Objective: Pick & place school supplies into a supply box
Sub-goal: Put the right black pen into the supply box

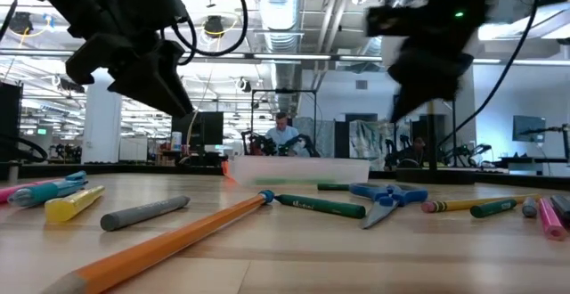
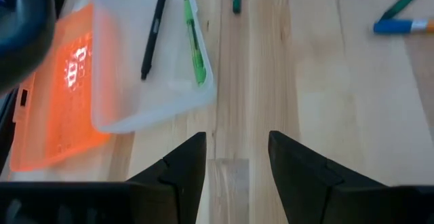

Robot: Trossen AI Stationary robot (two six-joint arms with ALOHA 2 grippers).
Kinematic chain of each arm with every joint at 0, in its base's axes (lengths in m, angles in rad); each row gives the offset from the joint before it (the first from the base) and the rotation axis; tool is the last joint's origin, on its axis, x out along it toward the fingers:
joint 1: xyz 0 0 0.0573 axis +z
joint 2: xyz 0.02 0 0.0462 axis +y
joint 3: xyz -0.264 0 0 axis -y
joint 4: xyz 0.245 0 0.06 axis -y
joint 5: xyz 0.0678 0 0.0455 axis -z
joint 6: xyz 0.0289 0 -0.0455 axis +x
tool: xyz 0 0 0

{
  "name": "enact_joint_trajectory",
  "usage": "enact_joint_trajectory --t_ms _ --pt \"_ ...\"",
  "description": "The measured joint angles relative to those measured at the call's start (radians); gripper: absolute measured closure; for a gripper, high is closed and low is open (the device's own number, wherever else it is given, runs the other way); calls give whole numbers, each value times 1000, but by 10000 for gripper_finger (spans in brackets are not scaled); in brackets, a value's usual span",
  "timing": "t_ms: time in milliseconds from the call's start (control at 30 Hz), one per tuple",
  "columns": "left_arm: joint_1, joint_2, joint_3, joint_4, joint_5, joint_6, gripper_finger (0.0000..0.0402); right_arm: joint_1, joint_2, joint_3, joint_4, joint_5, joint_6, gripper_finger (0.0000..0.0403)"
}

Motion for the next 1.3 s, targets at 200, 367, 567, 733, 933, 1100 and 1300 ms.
enact_joint_trajectory --t_ms 200,367,567,733,933,1100,1300 --pt "-7 0 0 -88 2 -59 246 -170 0 0 219 -49 -349 399" --pt "-27 0 0 -91 1 -63 246 -251 -2 1 240 -204 -459 401" --pt "-35 0 0 -91 0 -39 246 -264 -2 1 191 -333 -581 402" --pt "-35 0 0 -95 -1 -36 246 -281 -2 1 42 -349 -555 402" --pt "-35 0 0 -96 -1 -30 246 -322 -17 -110 107 -394 -581 402" --pt "-35 0 0 -99 -1 -31 246 -362 -41 -230 274 -394 -606 401" --pt "-35 0 0 -102 -1 -31 246 -362 -53 -278 306 -389 -607 387"
